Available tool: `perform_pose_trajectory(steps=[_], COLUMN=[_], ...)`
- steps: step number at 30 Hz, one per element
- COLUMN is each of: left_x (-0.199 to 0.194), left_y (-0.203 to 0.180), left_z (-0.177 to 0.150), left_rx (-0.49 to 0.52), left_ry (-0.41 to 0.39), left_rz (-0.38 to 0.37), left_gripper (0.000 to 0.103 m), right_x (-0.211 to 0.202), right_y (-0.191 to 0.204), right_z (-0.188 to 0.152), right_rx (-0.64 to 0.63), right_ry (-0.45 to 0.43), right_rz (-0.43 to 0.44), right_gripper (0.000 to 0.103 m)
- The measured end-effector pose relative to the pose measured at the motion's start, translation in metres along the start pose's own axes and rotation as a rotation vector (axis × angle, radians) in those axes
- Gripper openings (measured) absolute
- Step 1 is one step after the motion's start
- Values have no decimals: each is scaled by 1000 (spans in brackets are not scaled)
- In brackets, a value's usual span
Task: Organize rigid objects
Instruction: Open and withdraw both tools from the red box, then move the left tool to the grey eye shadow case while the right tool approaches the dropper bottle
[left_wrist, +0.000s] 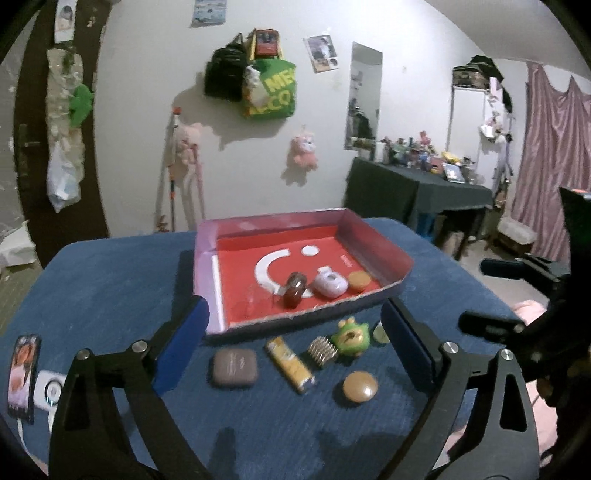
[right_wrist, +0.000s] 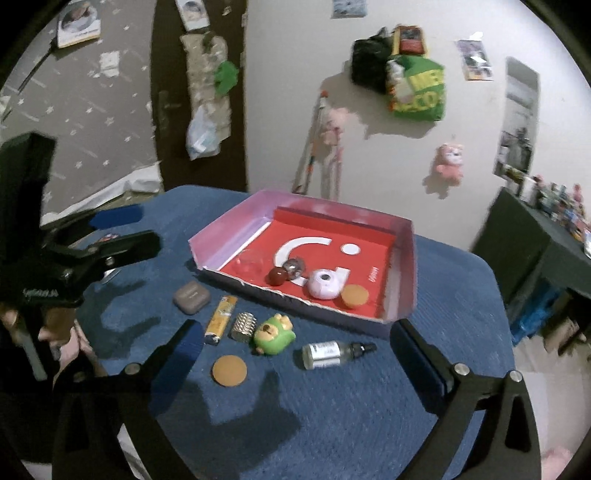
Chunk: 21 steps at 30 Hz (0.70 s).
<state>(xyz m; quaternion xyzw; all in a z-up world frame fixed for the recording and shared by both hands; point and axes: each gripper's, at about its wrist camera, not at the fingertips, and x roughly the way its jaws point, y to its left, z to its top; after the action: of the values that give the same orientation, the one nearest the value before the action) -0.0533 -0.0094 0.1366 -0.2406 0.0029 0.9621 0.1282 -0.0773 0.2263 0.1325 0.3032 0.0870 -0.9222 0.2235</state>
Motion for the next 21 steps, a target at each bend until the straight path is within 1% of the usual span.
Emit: perform_pose_trajectory(steps=[5, 11, 15, 21], left_x=[4, 16, 23, 34], left_y=[-1, 1, 0, 6], left_z=[-28, -53, -66, -77], left_rx=[-26, -72, -76, -89], left_ry=[37, 79, 107, 153], left_rz=[14, 24, 36, 52], left_gripper=[95, 95, 95, 95], right_x=[-9, -8, 4, 24], right_y=[1, -6, -5, -4], right_z=[-28, -56, -71, -87], right_rx=[86, 220, 249, 272], right_ry=[-59, -109, -94, -50], right_rz=[-79, -116, -159, -157], right_gripper=[103, 103, 103, 103])
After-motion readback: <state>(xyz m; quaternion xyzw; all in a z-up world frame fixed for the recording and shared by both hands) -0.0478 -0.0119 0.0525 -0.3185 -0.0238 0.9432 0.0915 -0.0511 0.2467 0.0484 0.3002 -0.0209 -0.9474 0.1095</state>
